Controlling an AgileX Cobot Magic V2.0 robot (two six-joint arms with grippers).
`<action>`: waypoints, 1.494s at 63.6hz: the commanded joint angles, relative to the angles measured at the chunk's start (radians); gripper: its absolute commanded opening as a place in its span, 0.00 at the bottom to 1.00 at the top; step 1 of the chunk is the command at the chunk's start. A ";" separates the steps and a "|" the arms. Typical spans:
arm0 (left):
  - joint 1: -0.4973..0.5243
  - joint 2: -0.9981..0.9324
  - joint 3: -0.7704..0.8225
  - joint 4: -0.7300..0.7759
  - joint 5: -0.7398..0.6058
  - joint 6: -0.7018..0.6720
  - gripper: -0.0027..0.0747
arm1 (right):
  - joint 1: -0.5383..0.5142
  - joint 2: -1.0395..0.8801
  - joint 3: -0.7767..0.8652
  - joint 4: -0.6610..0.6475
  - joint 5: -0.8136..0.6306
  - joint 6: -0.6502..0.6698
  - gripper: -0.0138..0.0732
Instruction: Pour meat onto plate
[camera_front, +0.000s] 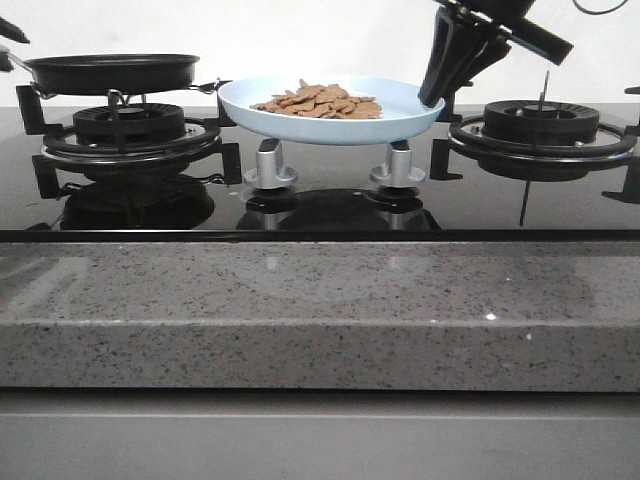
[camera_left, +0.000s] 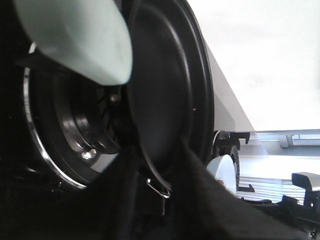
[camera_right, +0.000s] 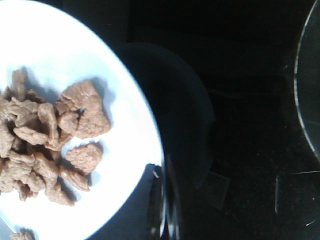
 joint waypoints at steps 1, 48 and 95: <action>0.002 -0.074 -0.026 -0.064 0.035 0.010 0.01 | -0.001 -0.070 -0.022 0.027 0.081 -0.006 0.13; -0.272 -0.501 -0.019 0.492 -0.288 0.019 0.01 | -0.001 -0.070 -0.022 0.027 0.081 -0.006 0.13; -0.591 -1.126 0.526 1.207 -0.703 -0.374 0.01 | -0.001 -0.070 -0.022 0.027 0.081 -0.006 0.13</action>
